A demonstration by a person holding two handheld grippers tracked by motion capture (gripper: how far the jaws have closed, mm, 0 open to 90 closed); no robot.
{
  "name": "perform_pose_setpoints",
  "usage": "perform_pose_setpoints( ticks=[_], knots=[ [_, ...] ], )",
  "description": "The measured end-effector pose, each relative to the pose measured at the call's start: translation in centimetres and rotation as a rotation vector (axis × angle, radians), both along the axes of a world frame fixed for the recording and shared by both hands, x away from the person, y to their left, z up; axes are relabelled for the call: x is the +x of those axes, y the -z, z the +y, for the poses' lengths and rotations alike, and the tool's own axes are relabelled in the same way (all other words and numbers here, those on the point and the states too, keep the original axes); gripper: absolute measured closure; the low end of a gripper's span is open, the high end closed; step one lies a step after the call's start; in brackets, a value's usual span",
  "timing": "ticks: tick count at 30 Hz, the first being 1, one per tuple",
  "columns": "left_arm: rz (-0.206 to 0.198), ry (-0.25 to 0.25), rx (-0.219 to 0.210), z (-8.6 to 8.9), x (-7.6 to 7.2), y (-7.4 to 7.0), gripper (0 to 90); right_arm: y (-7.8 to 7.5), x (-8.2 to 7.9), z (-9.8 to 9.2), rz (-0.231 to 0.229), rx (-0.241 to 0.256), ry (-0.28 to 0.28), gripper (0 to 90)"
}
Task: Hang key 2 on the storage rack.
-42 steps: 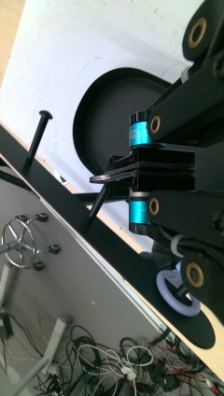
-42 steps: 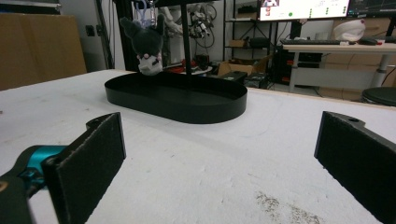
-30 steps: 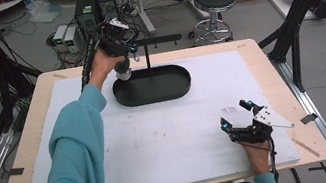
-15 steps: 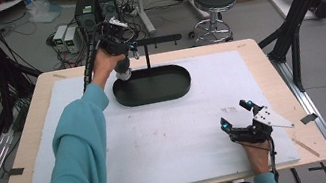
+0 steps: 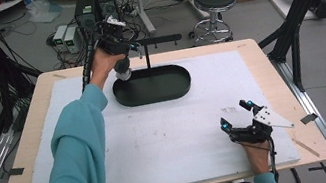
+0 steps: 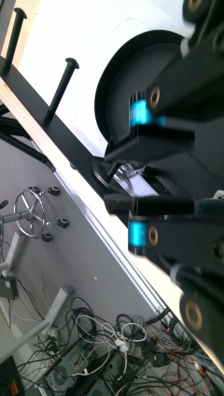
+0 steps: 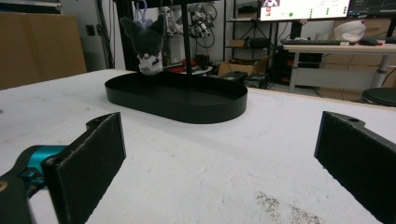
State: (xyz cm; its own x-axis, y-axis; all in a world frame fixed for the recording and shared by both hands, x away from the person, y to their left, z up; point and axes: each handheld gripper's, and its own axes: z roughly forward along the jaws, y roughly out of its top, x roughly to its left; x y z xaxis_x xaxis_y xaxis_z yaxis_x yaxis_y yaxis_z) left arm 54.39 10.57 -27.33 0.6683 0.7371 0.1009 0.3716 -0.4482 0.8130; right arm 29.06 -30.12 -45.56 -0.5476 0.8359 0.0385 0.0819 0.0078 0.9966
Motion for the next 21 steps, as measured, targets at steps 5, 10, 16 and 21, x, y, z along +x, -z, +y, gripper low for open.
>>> perform_pose_setpoints(
  ticks=[5,10,16,21],
  knots=[
    [-0.007,-0.005,-0.042,0.3,-0.2,-0.1,51.2,0.0,0.0,0.0,0.000,0.000,-0.002,1.2],
    [-0.080,-0.015,-0.068,0.4,-1.7,-0.6,27.8,0.0,0.0,0.0,0.002,0.002,-0.004,1.2],
    [-0.134,-0.034,-0.109,1.2,-3.0,-1.6,1.7,0.0,0.1,-0.1,0.001,0.002,-0.006,1.2],
    [-0.169,0.024,-0.135,2.4,-5.1,-2.2,1.7,0.0,0.1,-0.1,0.003,0.004,-0.006,1.2]
  ],
)
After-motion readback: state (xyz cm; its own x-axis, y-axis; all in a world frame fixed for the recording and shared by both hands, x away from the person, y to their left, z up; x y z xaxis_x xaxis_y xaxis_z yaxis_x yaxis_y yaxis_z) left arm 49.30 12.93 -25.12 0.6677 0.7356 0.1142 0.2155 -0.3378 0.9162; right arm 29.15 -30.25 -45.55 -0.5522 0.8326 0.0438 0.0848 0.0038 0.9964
